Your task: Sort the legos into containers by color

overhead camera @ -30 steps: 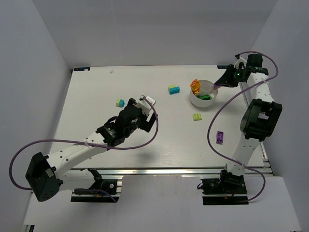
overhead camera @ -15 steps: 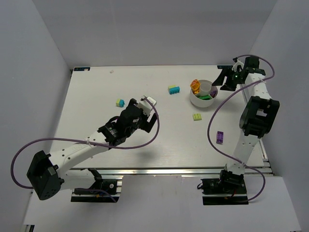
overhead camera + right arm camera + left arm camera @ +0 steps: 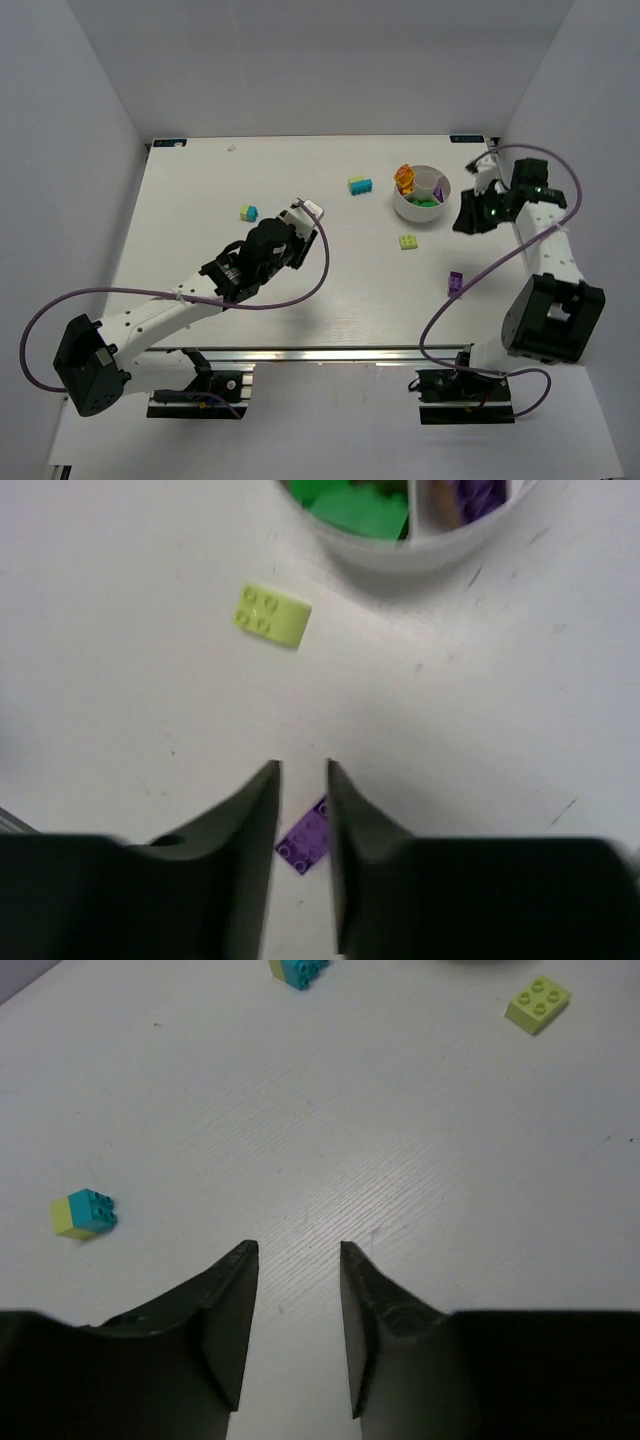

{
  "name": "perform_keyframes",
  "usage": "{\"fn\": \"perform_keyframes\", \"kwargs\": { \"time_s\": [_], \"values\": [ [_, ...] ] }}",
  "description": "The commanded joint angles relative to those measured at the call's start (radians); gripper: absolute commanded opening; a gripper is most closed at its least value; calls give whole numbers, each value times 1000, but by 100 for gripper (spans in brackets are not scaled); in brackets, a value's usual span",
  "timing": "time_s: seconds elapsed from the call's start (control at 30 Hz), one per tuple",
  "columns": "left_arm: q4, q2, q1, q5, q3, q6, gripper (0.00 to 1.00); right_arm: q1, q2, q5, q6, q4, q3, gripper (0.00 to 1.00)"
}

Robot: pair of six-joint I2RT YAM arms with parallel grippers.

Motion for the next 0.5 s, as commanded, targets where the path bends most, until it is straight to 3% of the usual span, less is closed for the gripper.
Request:
{"fn": "perform_keyframes", "kwargs": {
  "time_s": [0.0,0.03,0.07,0.1,0.2,0.27,0.47],
  "values": [
    [3,-34,3,51,1,-2,45,14,-57,122,-249,-99,-233,38],
    [2,-32,3,60,4,-3,29,17,-79,152,-220,-84,-275,45],
    [-1,-27,3,65,7,-6,26,18,-91,207,-160,-58,-311,62],
    [-6,-26,3,76,13,-8,26,27,-106,234,-120,-47,-357,70],
    [-14,-21,3,79,19,-11,53,37,-93,291,4,-26,-376,86],
    [-18,-23,3,74,21,-11,60,38,-76,334,55,5,-370,89],
    [-11,-50,3,57,10,-6,64,46,-34,420,172,106,-373,89]
  ]
}}
